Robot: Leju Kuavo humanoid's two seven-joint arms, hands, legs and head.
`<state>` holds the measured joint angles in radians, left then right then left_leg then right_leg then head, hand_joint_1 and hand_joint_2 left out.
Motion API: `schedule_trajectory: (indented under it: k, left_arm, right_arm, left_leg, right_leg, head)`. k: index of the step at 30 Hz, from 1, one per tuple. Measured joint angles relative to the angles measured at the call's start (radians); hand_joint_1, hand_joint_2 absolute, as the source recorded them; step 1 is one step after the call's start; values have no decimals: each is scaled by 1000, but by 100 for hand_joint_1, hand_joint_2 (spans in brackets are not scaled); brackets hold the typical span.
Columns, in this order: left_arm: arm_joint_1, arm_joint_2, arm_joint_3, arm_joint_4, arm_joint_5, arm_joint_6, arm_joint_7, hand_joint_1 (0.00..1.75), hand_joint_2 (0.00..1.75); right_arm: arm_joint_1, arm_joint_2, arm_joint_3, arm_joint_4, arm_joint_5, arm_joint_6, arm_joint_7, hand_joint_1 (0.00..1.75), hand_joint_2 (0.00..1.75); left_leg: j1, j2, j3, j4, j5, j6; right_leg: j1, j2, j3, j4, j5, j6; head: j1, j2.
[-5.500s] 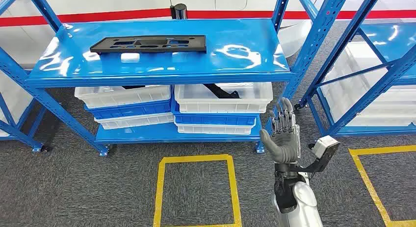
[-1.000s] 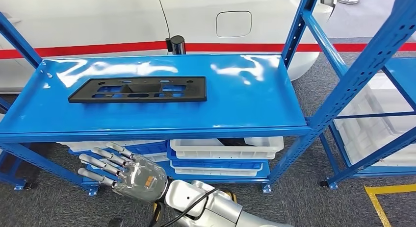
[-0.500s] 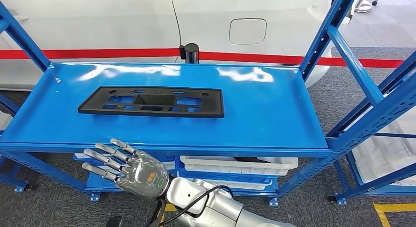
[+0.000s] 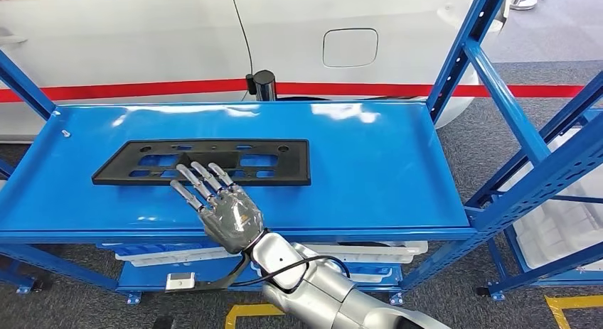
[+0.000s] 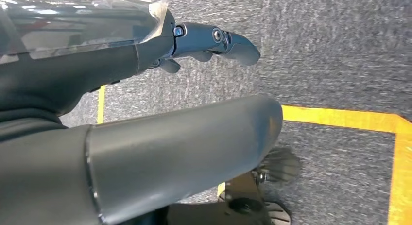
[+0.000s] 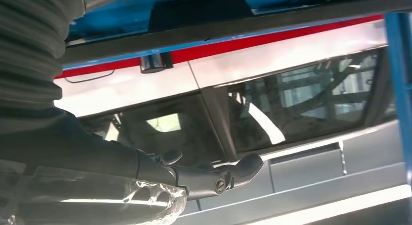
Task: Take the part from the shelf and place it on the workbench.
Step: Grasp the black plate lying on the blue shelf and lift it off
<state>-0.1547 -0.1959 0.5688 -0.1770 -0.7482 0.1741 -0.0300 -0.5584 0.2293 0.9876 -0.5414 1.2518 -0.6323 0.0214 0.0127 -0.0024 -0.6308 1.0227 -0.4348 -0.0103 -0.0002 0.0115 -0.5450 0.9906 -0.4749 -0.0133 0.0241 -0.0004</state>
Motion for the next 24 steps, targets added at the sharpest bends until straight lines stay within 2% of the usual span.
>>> schedule_trajectory:
  k: [1,2,4,5,10,14,18,24]
  left_arm:
    - [0,0,0,0,-2,1,-1,0,0]
    - [0,0,0,0,-3,1,-1,0,0]
    - [2,-1,1,0,-4,2,-2,0,0]
    - [2,-1,2,0,-5,3,-2,0,0]
    - [2,-1,5,0,-6,9,-3,0,0]
    - [2,-1,7,0,-10,10,-2,0,0]
    - [2,-1,9,0,-18,12,-2,0,0]
    - [2,-1,10,0,-23,14,-2,0,0]
  right_arm:
    - [-2,0,-7,8,2,5,7,0,175]
    - [-3,-1,-12,16,3,9,12,0,175]
    - [-4,-2,-21,30,4,14,17,0,175]
    - [-4,-3,-25,37,4,14,18,0,175]
    - [-5,-4,-43,63,6,32,36,0,175]
    - [-5,-8,-51,83,22,50,66,0,175]
    - [-15,-12,-74,104,32,59,106,0,175]
    - [-27,-18,-117,131,14,46,118,0,175]
  left_leg:
    - [-2,0,11,-24,7,5]
    - [-4,0,15,-27,3,5]
    - [-5,-2,19,-30,14,4]
    - [-7,-2,19,-29,13,3]
    - [-13,-3,19,-28,9,12]
    - [-15,-3,19,-28,8,15]
    - [-15,-3,20,-27,7,16]
    - [-12,-3,21,-27,7,16]
  right_leg:
    - [4,0,-1,2,-4,3]
    - [8,-1,-3,3,-8,2]
    - [10,-3,-3,5,-13,-1]
    - [9,-3,-2,4,-13,-3]
    - [3,-4,2,-2,-12,0]
    - [0,-4,2,-4,-13,14]
    - [0,-4,2,-4,-13,14]
    - [2,-4,4,-4,-13,14]
  head:
    - [0,0]
    - [1,0]
    - [1,0]
    - [1,0]
    - [1,0]
    - [1,0]
    - [1,0]
    - [1,0]
